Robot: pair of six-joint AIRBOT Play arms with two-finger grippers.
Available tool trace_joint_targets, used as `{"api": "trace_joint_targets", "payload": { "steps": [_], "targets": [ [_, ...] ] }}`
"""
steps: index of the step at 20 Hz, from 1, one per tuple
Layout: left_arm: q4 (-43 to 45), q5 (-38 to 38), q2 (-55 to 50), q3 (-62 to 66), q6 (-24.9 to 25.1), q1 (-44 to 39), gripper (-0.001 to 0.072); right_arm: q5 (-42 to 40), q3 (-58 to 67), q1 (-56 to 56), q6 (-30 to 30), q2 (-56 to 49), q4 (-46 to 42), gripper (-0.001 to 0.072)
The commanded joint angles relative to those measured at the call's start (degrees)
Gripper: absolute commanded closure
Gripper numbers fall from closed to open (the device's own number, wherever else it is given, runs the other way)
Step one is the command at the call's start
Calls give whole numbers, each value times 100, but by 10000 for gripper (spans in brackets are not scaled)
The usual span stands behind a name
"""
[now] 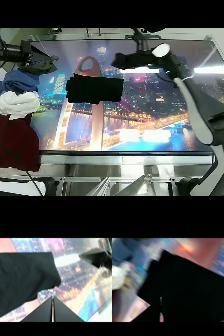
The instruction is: Fold the shirts.
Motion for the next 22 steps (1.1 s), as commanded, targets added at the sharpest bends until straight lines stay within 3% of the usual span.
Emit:
{"api": "trace_joint_targets", "payload": {
  "steps": [1, 2, 8, 11, 16, 17, 19, 20, 21, 22],
  "targets": [
    [2, -101, 0, -2, 15, -142, 693, 1349, -4, -437, 1840, -20, -2055, 83],
    [4, -61, -2, 0, 15, -188, 693, 1325, -4, -435, 1934, -188, -1998, 11],
    [2, -258, 0, 0, 4, -192, 693, 691, -4, -393, 1902, -1248, -391, 11],
    [0, -317, -2, 0, -44, -120, 693, 549, -4, -367, 1499, -1556, 638, 12],
    [0, -317, -2, 0, -42, -116, 693, 284, -2, -177, 1458, -1770, 988, 25],
    [0, -317, -2, 0, -42, -116, 693, 258, -2, -142, 1451, -1801, 1108, 118],
    [2, -319, -2, 0, -42, -114, 693, 133, -2, -79, 1266, -1816, 1309, 384],
    [2, -321, -2, 0, -42, -114, 693, 105, 4, -79, 1082, -1810, 1537, 605],
    [4, -330, -2, 0, -42, -114, 693, 44, 11, -85, 885, -1773, 1729, 681],
    [4, -345, -2, 0, -42, -114, 693, -76, 11, -96, 868, -1681, 1698, 689]
  ]
}}
